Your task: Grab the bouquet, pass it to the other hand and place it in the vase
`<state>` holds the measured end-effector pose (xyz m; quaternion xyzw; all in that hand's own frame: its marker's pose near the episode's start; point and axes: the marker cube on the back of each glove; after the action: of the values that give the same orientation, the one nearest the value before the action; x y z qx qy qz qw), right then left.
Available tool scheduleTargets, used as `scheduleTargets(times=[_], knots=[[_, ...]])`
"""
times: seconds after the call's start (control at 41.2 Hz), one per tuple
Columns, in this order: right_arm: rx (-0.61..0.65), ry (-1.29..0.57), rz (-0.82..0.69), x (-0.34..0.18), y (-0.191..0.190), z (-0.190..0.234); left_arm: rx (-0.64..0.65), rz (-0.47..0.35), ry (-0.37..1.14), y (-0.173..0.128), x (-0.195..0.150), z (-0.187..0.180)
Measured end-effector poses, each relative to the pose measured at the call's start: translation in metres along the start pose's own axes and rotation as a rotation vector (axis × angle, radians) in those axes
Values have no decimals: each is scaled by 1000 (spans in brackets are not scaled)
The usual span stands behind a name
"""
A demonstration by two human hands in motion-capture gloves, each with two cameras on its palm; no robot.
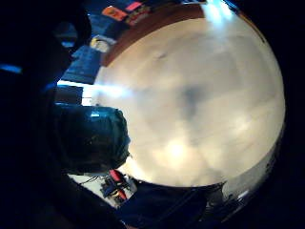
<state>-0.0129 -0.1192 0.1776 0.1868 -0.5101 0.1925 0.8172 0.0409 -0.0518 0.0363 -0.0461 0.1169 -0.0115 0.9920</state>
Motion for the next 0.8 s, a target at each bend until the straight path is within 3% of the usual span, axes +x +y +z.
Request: scheduleTargets(times=[0.073, 0.242, 0.461, 0.8], knots=[[-167, -152, 56, -24, 12, 4, 10, 14, 162, -9, 12, -9], [-327, -384, -2, -76, 36, 9, -79, 38, 562, -32, 47, -23], [-460, -415, -89, -113, 64, 26, -262, 132, 983, -46, 101, -23], [-607, -385, -144, -153, 106, 77, -366, 282, 1086, -49, 163, 2]])
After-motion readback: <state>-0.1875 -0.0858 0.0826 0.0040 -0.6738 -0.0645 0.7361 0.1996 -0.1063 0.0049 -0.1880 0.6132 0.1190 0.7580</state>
